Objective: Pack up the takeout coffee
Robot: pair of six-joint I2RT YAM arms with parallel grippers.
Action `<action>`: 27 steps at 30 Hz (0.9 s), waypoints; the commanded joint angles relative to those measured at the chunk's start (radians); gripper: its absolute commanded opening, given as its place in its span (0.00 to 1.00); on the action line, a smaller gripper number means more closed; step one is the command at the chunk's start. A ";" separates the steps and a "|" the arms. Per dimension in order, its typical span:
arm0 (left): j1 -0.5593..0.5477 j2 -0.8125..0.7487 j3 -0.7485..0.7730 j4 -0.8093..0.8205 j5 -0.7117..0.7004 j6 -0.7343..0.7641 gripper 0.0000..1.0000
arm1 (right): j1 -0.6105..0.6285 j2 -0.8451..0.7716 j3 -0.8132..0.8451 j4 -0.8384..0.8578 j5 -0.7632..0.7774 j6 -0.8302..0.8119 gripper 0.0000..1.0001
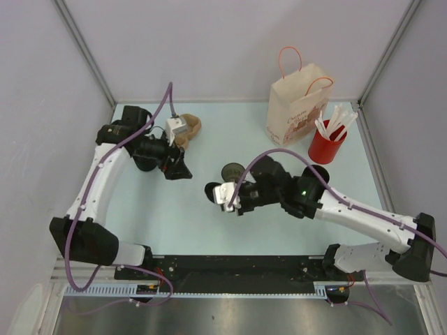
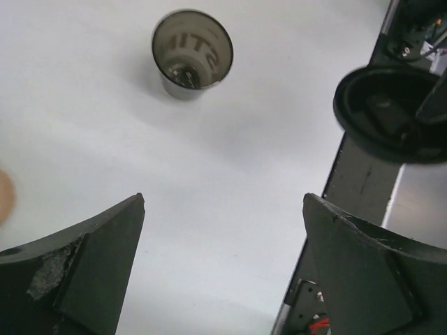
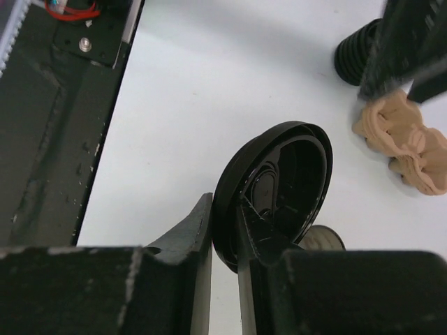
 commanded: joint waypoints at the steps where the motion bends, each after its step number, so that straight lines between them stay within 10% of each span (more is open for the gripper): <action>1: 0.040 -0.088 0.041 -0.011 0.108 0.107 0.99 | -0.104 -0.083 0.034 -0.028 -0.243 0.084 0.08; 15: -0.014 -0.415 -0.291 0.353 0.383 0.276 0.99 | -0.402 0.006 0.035 0.084 -0.829 0.375 0.08; 27: -0.109 -0.363 -0.374 0.483 0.436 0.166 0.99 | -0.430 0.057 0.035 0.124 -0.981 0.481 0.09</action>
